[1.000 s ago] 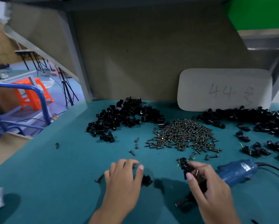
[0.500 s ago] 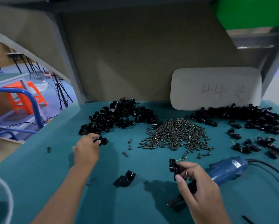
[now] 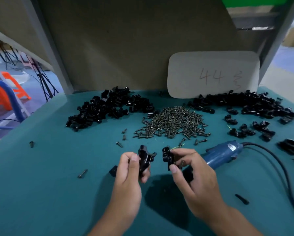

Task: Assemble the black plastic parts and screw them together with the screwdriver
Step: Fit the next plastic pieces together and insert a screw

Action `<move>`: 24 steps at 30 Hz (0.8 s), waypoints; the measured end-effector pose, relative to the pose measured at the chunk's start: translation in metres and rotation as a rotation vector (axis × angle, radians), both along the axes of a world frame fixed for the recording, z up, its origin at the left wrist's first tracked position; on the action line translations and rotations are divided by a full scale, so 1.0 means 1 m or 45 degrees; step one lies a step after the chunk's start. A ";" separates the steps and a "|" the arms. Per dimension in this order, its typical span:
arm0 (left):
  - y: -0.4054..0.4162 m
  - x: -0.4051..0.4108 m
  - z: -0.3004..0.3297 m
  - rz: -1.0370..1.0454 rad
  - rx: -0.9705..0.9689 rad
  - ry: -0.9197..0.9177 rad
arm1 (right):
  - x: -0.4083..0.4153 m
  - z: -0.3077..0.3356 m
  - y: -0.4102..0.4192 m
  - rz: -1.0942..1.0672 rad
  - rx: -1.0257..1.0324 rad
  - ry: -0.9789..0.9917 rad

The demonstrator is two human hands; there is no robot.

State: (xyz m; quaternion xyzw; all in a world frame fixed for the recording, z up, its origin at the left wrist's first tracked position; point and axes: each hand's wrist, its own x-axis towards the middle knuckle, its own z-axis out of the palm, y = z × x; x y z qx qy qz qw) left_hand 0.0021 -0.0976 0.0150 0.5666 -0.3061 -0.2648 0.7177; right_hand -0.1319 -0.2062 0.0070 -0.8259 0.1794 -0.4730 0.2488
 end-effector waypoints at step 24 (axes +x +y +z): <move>0.005 0.005 -0.004 -0.260 -0.027 -0.166 | 0.002 -0.002 -0.001 0.054 -0.017 -0.083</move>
